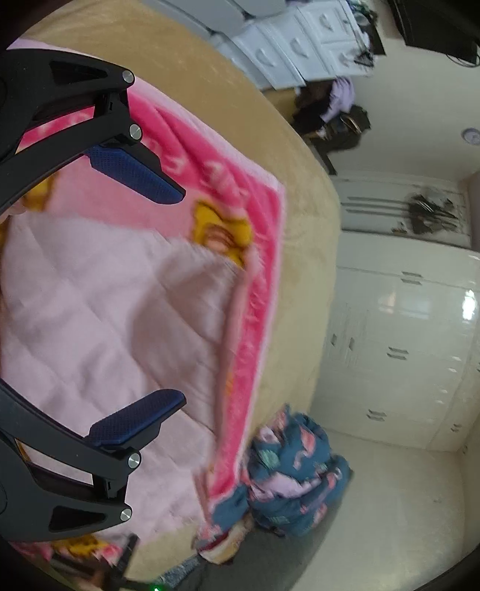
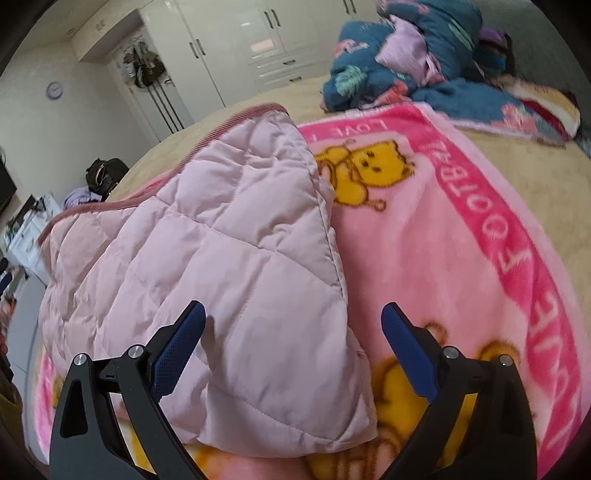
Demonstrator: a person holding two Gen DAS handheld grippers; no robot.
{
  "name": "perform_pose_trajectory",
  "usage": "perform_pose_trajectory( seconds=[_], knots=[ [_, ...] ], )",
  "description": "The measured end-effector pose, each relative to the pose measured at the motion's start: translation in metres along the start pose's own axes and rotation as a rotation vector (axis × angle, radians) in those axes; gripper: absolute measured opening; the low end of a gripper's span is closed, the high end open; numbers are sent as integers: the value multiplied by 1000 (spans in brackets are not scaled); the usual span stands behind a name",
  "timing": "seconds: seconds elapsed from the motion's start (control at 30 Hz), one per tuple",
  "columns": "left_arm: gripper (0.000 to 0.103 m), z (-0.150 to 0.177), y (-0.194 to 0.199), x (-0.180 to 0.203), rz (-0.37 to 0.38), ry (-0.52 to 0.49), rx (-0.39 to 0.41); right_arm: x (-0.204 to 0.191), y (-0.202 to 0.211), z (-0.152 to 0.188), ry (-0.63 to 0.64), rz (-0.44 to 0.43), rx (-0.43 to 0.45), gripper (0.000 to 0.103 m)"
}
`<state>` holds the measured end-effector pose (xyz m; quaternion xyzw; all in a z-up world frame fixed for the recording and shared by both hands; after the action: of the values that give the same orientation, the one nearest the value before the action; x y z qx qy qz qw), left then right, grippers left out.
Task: Fold large clothes
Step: 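Lower the hem onto the folded collar section and open both grippers, then grasp the folded jacket edge with the left gripper while the right gripper grasps beside it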
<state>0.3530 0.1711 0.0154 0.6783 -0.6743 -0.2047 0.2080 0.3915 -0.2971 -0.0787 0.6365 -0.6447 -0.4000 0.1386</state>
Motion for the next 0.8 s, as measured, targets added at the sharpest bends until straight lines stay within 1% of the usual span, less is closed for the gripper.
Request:
perform_pose_trajectory(
  seconds=[0.03, 0.1, 0.13, 0.2, 0.23, 0.27, 0.3, 0.37, 0.4, 0.43, 0.47, 0.5, 0.53, 0.57, 0.6, 0.7, 0.8],
  knots=[
    [94, 13, -7, -7, -17, 9, -34, 0, 0, 0, 11, 2, 5, 96],
    [94, 34, -18, -17, -11, 38, -89, 0, 1, 4, 31, -2, 6, 96],
    [94, 50, -27, -21, 16, 56, -124, 1, -1, 5, 32, -8, -1, 96],
    [94, 65, -36, -23, 61, 61, -142, 2, -5, 10, 37, -37, -15, 95],
    [94, 73, -41, -22, 100, 62, -152, 1, -7, 10, 40, -47, -20, 93],
    [94, 78, -45, -20, 135, 60, -157, 1, -8, 12, 47, -57, -24, 83],
    [94, 80, -48, -18, 157, 55, -155, 1, -10, 13, 53, -65, -29, 78],
    [93, 83, -53, -12, 171, 45, -157, -2, -12, 16, 62, -78, -25, 63],
    [73, 84, -57, -12, 148, 37, -169, -6, -11, 17, 76, -82, -6, 56],
    [50, 85, -62, -10, 117, 23, -199, -8, -11, 17, 86, -84, 1, 44],
    [26, 84, -64, -7, 119, 23, -204, -13, -9, 16, 106, -79, 18, 36],
    [20, 80, -64, -5, 103, 17, -194, -16, -6, 15, 111, -77, 30, 32],
    [15, 77, -63, -4, 105, 9, -190, -20, -2, 11, 109, -74, 43, 28],
    [12, 70, -63, -3, 104, 1, -181, -23, 1, 6, 105, -73, 55, 26],
    [11, 64, -62, -3, 99, 3, -173, -29, 5, -3, 101, -73, 74, 25],
    [11, 26, -61, -10, 90, 34, -113, -44, 10, -34, 105, -59, 135, 23],
    [11, -7, -68, -15, 73, 38, -80, -58, 4, -69, 97, -48, 172, 22]
  ],
)
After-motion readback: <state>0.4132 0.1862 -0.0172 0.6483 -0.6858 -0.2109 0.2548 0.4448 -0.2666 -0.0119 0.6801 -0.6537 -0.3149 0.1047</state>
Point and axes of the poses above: each gripper's, at about its wrist camera, not at the fingertips, and y roughly against the way its jaws point, x to its right, z to its underside, the point moved 7 cm from there along -y, roughly the way its jaws point, and after that the axes turned 10 degrees about -y, right-handed, at the moved point
